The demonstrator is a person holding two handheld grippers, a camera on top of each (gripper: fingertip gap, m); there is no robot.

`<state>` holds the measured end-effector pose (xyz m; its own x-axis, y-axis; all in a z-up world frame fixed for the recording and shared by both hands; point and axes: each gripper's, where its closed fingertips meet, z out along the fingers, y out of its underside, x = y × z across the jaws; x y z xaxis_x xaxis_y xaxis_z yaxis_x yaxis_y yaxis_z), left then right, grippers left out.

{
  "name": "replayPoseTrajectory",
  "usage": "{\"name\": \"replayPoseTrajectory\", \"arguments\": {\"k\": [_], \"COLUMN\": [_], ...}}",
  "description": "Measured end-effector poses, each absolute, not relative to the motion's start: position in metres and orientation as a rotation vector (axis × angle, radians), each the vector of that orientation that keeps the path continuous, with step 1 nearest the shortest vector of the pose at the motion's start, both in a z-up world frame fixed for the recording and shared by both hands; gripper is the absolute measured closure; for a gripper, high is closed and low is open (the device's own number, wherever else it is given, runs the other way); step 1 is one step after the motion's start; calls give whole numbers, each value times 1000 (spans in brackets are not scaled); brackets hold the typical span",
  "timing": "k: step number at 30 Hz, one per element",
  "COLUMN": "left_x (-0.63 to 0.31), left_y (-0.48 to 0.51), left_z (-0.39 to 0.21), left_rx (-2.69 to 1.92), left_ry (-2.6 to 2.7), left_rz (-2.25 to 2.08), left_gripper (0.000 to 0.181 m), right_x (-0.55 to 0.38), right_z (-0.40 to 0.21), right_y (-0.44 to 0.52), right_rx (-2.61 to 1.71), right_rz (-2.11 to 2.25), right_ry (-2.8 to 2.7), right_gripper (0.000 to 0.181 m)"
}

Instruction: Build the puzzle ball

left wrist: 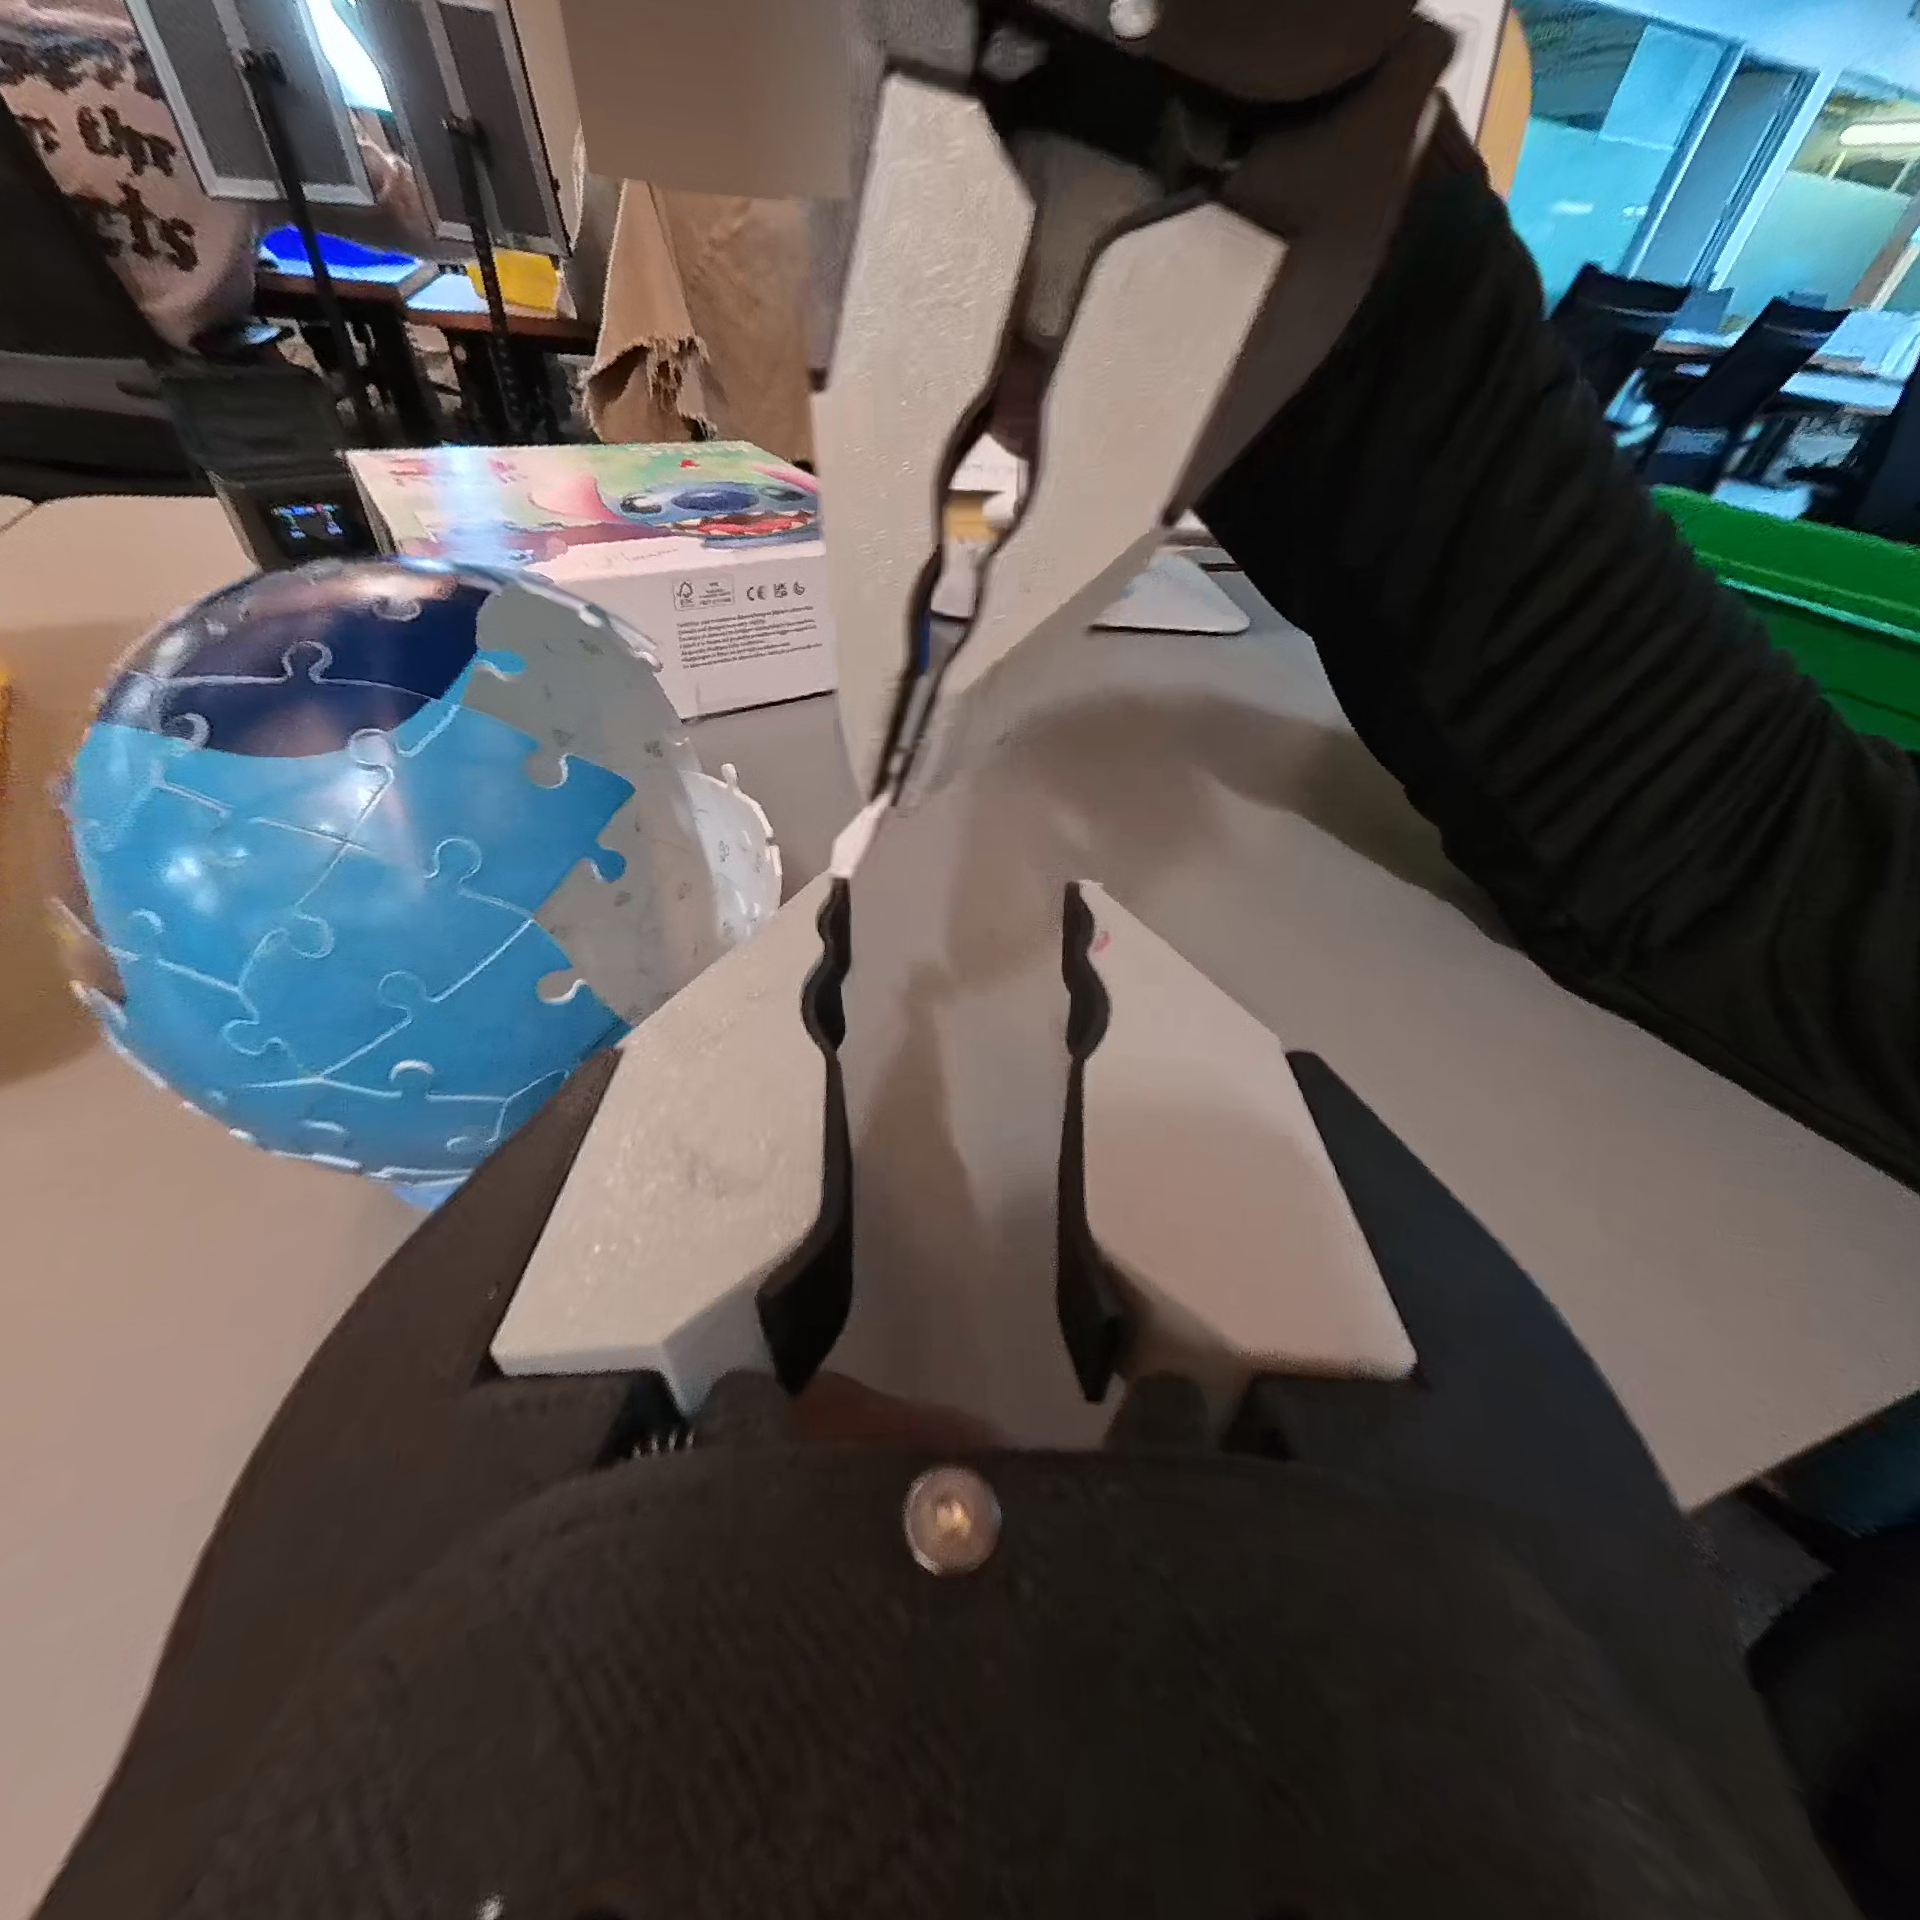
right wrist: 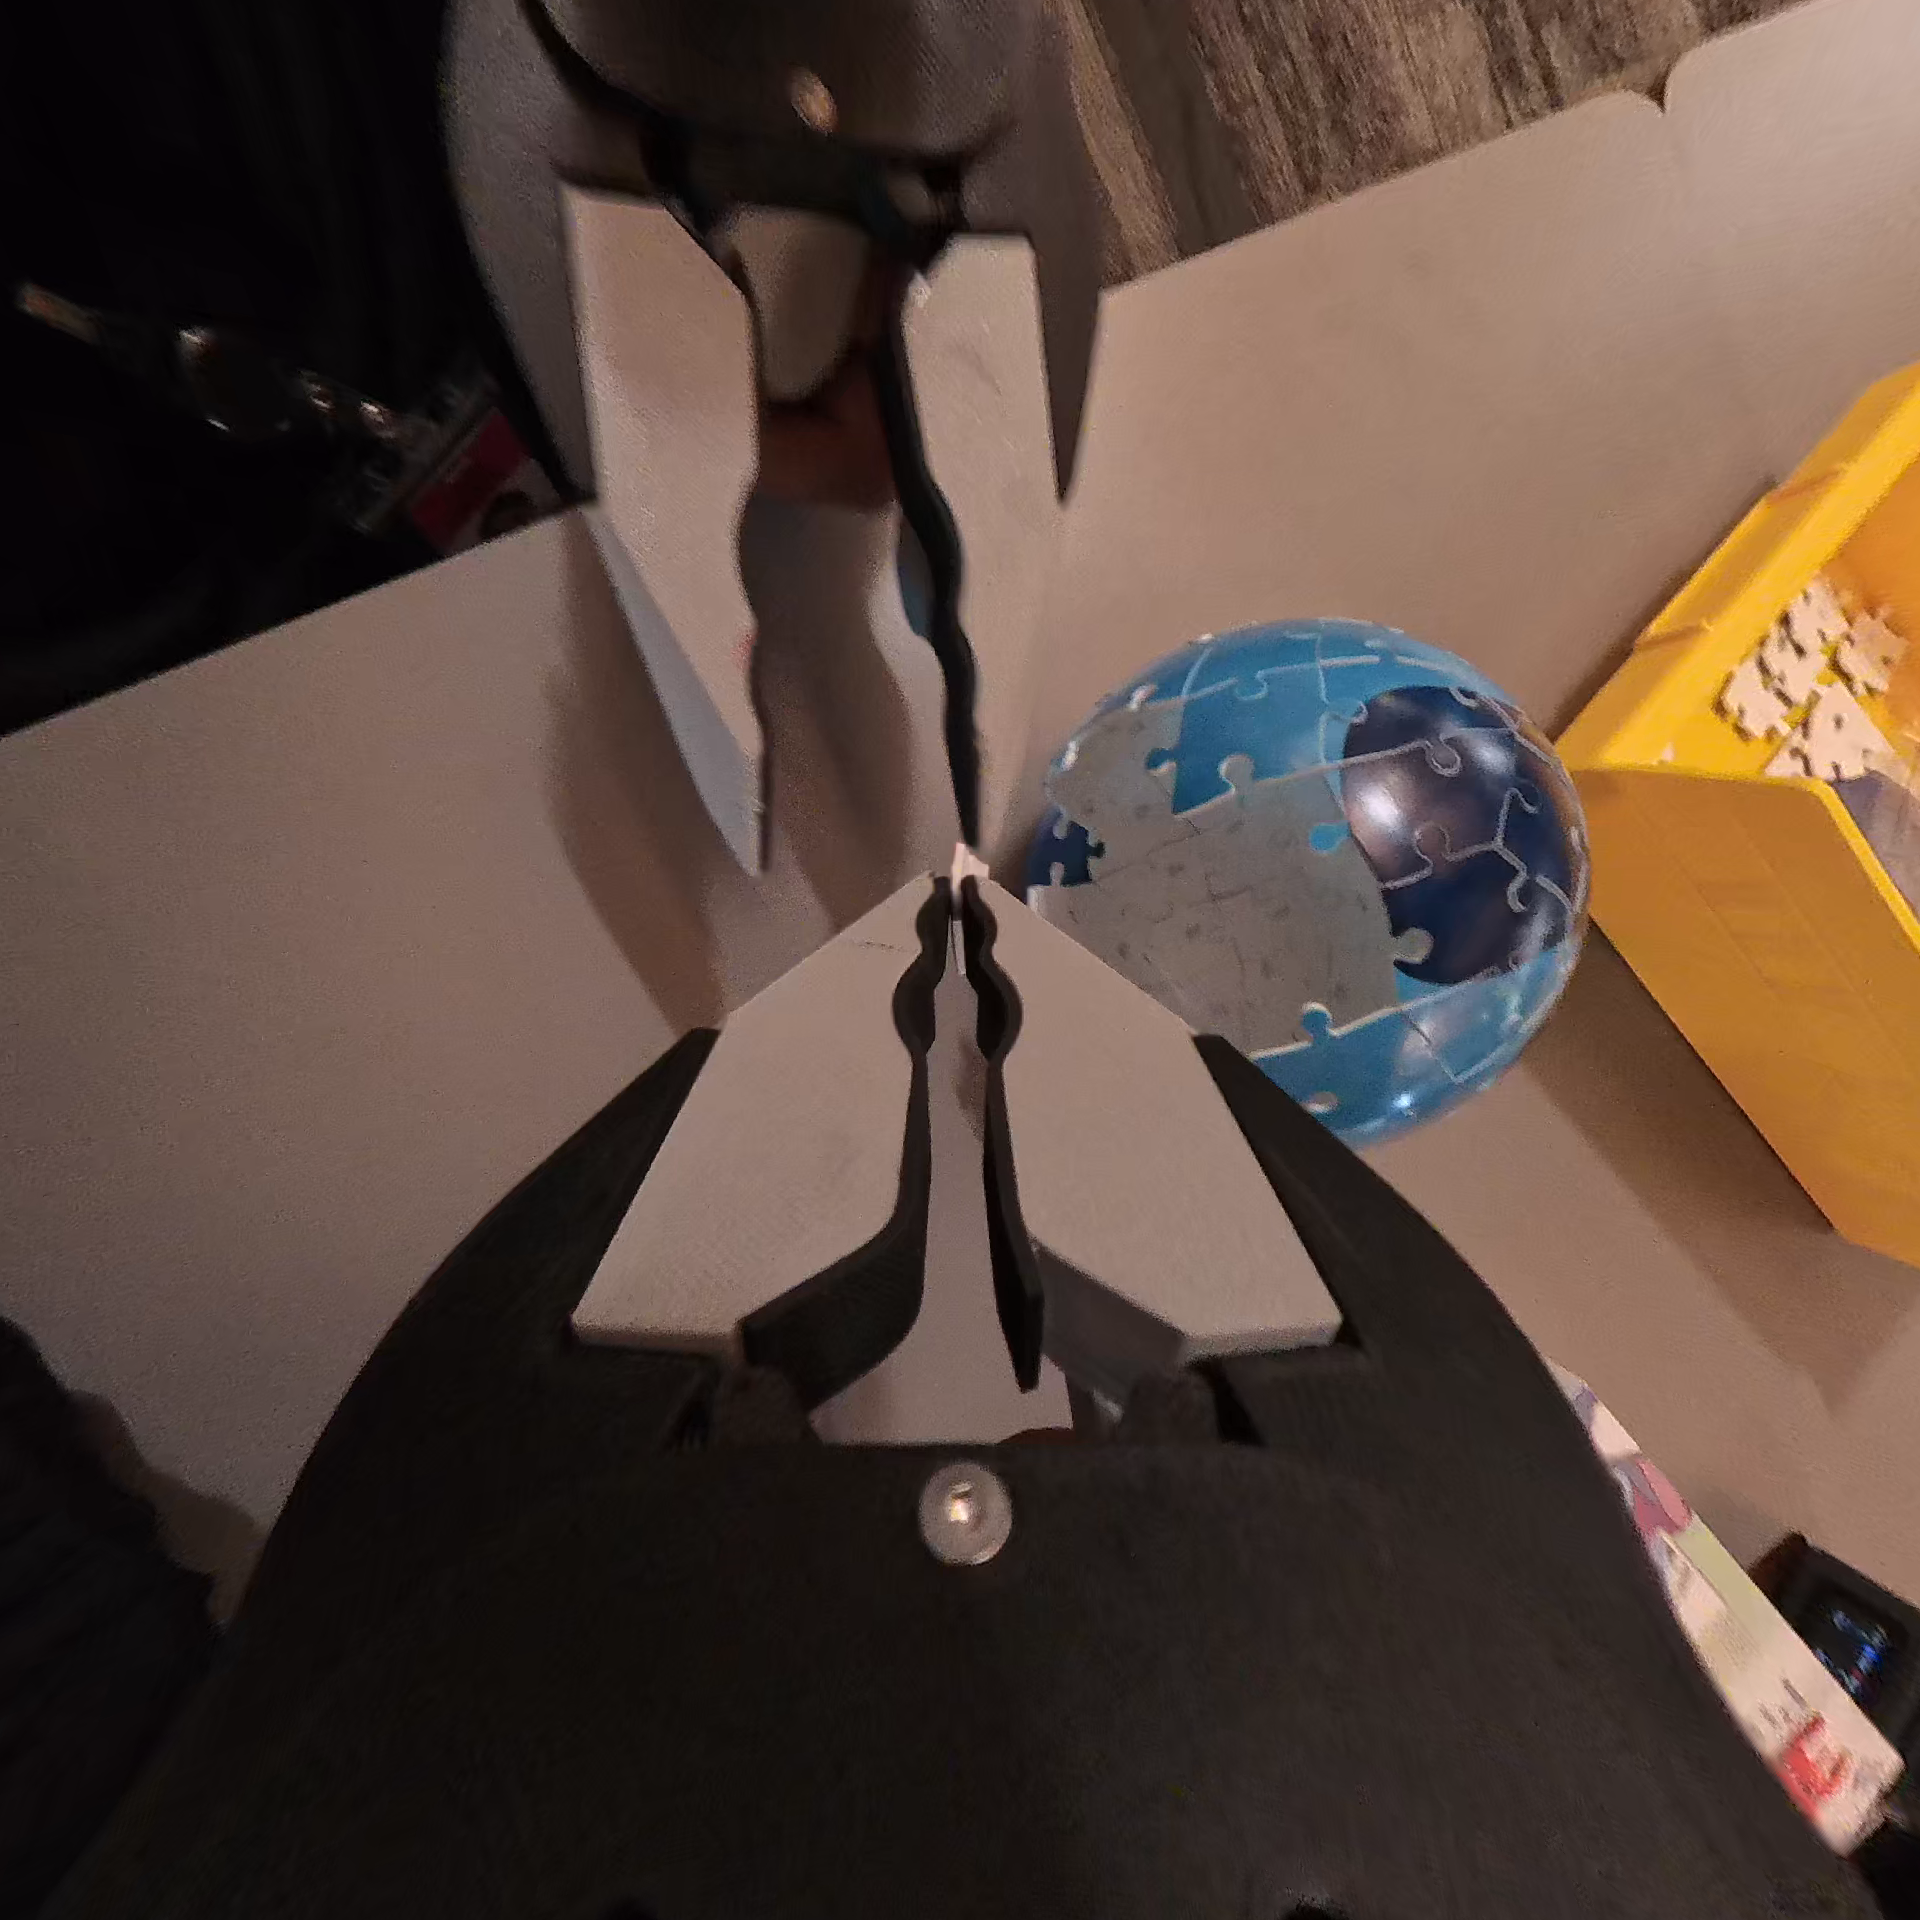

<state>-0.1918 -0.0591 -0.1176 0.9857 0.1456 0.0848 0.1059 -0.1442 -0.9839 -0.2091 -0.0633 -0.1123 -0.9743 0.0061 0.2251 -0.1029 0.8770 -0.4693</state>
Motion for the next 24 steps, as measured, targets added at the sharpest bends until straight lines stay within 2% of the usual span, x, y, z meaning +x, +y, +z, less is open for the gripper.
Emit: {"name": "replayPoseTrajectory", "arguments": {"k": [12, 24], "left_x": [-165, -167], "left_y": [-66, -67], "left_z": [-112, -117], "left_rx": [-1751, -1760], "left_ry": [-70, -95], "left_rz": [61, 17], "left_gripper": [146, 147], "right_x": [-229, -236], "right_z": [-148, -152], "right_y": [-70, -60], "right_rx": [73, 26], "right_rz": [528, 653], "right_ry": [-2897, -2920], "right_gripper": [181, 181]}}
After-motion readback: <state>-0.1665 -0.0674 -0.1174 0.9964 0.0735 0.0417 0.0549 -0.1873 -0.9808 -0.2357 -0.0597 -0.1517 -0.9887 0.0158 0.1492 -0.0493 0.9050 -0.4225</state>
